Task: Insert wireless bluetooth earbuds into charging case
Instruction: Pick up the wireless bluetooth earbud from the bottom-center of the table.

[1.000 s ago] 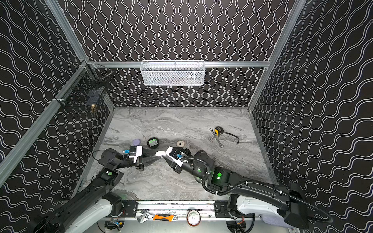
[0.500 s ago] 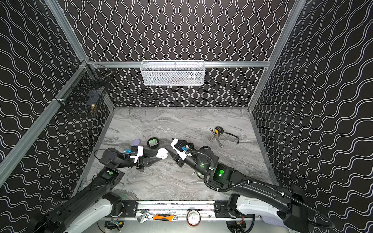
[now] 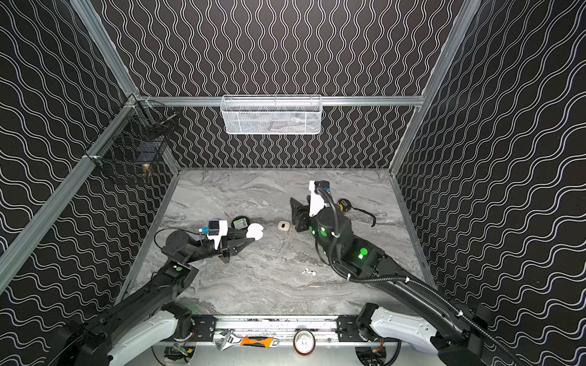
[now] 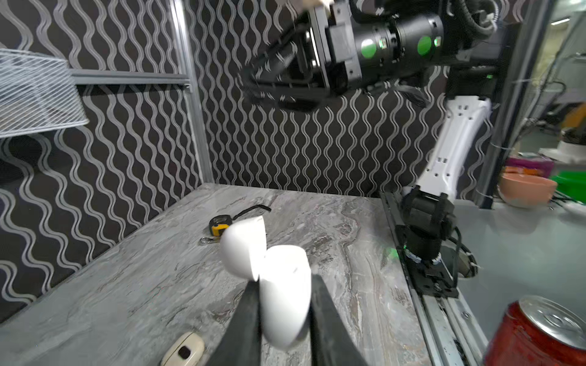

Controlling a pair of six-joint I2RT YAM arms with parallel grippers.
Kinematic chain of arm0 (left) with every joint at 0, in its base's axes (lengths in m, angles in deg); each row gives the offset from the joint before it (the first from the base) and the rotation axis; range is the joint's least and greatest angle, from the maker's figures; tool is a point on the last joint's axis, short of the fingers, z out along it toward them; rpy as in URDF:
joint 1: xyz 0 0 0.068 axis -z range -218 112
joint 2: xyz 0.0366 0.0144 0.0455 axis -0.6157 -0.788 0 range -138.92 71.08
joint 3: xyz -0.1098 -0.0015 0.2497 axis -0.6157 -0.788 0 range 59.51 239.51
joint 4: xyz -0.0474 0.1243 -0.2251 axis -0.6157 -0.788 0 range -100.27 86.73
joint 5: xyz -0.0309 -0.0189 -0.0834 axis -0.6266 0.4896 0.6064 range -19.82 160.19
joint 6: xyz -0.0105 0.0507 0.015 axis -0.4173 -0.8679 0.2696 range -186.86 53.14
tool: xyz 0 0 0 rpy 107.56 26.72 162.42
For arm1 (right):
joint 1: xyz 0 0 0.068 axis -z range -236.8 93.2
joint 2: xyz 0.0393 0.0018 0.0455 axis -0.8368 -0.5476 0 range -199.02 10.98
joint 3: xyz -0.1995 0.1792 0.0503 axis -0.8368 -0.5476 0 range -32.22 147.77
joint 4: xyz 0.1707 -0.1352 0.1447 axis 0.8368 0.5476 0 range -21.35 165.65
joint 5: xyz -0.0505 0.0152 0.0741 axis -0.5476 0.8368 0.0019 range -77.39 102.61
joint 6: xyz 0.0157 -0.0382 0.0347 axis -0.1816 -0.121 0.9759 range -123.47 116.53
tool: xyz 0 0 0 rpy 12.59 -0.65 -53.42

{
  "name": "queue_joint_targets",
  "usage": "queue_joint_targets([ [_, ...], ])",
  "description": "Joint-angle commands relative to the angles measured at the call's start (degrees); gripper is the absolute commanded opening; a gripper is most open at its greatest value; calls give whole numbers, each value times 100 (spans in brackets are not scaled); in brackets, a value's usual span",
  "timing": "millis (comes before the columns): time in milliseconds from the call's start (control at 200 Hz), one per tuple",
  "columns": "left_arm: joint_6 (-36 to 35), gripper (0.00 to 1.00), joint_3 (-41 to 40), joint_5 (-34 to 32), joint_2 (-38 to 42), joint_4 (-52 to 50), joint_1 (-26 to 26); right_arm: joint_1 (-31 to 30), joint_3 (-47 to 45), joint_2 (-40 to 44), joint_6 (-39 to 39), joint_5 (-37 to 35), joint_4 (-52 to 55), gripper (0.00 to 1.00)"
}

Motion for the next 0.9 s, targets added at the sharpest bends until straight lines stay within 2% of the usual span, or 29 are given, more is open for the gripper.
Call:
queue_joint_targets([
  [0, 1099, 0, -252, -30, -119, 1487, -546, 278, -109, -153, 1574, 217, 2335, 57],
  [55, 1426, 0, -395, 150, -200, 2090, -736, 403, -469, -198, 1691, 622, 2530, 56],
  [105, 1549, 0, -416, 243, -221, 2175, -821, 502, -675, -281, 1821, 1055, 2667, 54],
  [225, 1260, 0, -345, 295, -107, 1610, -832, 508, -1205, -499, 2275, 2033, 2528, 50],
  [400, 615, 0, -254, 128, 411, 399, -835, 507, -1540, -783, 2724, 2639, 2082, 53],
  [601, 155, 0, -164, 17, 733, -381, -832, 497, -1771, -1176, 2937, 2888, 1751, 53],
  [896, 310, 0, -198, 148, 601, -68, -832, 332, -1430, -1866, 2750, 2804, 1843, 53],
])
